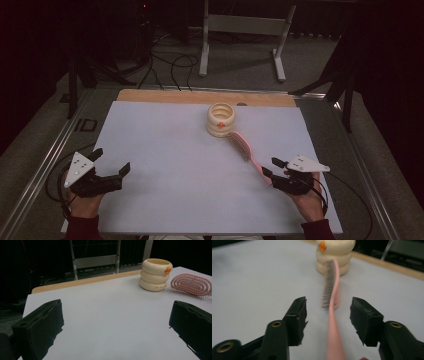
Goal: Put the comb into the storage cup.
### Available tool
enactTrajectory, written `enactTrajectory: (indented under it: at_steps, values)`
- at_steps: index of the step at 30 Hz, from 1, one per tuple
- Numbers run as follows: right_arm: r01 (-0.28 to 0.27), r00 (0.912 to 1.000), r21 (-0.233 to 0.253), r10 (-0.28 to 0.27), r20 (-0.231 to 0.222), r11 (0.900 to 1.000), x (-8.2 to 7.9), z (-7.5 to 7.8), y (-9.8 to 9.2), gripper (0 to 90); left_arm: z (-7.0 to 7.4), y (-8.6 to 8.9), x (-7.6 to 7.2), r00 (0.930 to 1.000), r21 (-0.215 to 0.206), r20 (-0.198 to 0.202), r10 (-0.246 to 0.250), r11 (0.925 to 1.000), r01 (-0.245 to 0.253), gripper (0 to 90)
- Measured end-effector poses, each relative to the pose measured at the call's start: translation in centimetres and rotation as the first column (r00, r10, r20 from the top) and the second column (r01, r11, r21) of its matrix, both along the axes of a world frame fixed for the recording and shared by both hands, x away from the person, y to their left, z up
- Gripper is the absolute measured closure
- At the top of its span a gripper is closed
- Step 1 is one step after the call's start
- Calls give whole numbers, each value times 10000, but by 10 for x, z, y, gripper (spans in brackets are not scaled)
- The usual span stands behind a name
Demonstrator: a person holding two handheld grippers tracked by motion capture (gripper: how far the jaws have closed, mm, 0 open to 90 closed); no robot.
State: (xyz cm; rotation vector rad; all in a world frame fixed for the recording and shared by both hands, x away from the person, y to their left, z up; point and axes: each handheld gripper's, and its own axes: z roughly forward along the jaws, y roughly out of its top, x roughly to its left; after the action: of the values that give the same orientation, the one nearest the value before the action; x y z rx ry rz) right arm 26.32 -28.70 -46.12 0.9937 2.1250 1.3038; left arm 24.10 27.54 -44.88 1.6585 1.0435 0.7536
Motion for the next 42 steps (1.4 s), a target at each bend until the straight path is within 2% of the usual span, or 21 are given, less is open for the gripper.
enactTrajectory:
  at_steps: [3,7,10,11,12,15,17,29,33,42]
  values:
    - [264,9986,398,-282,449,9989,-9,2,-12,436,0,0,0,10000,-15,41,-23,10000,23,0]
    - [608,9942,953,-688,825,9936,-19,4,-25,403,0,-1,0,10000,-13,65,-33,10000,33,0]
    - [809,9909,1096,-918,987,9907,-25,3,-33,337,0,0,-1,10000,-35,81,-47,10000,48,0]
    - [976,9888,1126,-1092,1014,9888,-27,2,-37,267,0,0,-1,10000,-43,84,-41,10000,41,0]
    - [976,9888,1126,-1092,1014,9888,-27,2,-37,267,0,0,-1,10000,-60,92,-25,10000,26,0]
    - [1381,9846,885,-1464,959,9865,-29,0,-40,124,1,1,-1,9999,-68,129,-44,10000,45,0]
    - [1507,9838,865,-1580,851,9848,-28,-2,-43,99,1,2,-1,9999,-75,138,-53,10000,54,0]
    - [1555,9847,869,-1614,655,9840,-27,-3,-44,100,0,2,-1,9999,-44,125,-56,10000,57,0]
    - [1512,9871,993,-1557,387,9835,-25,-2,-45,102,0,1,-1,9999,-29,102,-46,10000,46,0]
    - [1548,9874,776,-1568,208,9849,-21,7,-41,116,1,1,-1,9999,-23,116,-19,10000,19,0]
